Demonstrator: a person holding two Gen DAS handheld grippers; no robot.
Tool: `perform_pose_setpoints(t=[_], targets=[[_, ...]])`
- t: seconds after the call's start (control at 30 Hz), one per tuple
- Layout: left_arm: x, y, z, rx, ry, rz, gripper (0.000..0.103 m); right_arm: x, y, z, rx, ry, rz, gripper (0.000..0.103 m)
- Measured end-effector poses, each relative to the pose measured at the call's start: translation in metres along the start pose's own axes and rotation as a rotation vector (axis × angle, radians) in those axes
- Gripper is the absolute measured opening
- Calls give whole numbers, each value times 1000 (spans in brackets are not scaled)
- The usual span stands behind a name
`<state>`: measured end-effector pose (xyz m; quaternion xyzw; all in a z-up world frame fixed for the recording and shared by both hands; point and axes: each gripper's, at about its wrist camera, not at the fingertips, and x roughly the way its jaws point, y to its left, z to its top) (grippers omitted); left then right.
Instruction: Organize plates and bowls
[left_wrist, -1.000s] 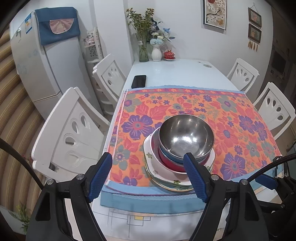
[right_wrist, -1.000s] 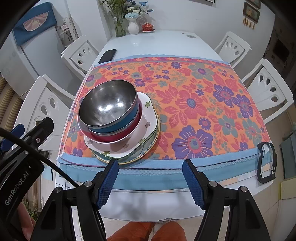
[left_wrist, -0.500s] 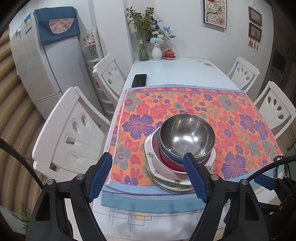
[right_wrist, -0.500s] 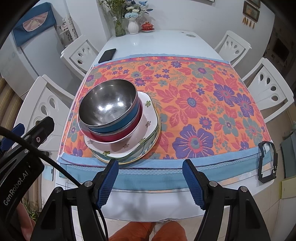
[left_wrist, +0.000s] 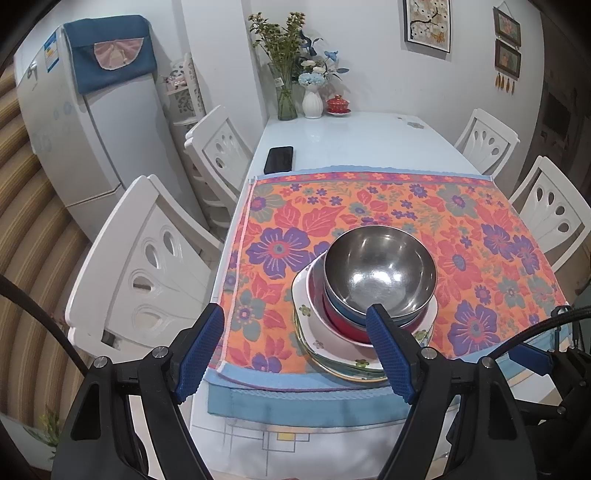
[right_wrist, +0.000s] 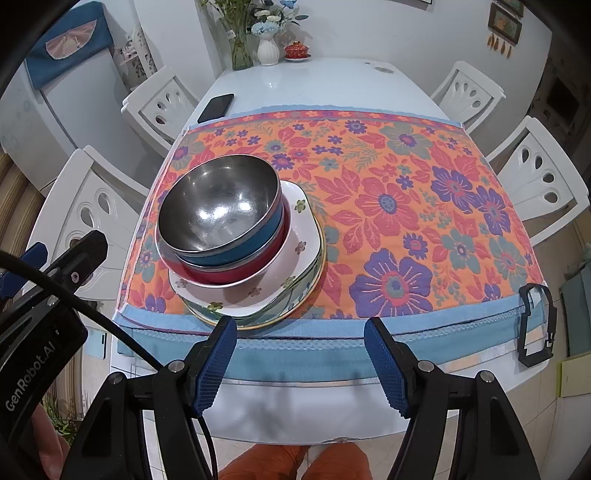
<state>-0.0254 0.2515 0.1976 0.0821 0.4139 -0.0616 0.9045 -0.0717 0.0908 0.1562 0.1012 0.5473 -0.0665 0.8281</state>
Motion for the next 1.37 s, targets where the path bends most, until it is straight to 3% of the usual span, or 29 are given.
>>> perform_pose_setpoints(t=[0.83, 1.07, 1.37], targets=[[12, -8, 4, 15, 9, -4, 78, 8, -2, 5, 9, 11, -9, 69], [20, -9, 2, 14, 52, -32, 78, 13, -10, 4, 17, 27, -15, 69], [25, 4, 2, -44, 71, -33, 78, 13, -8, -1, 8, 34, -16, 69]])
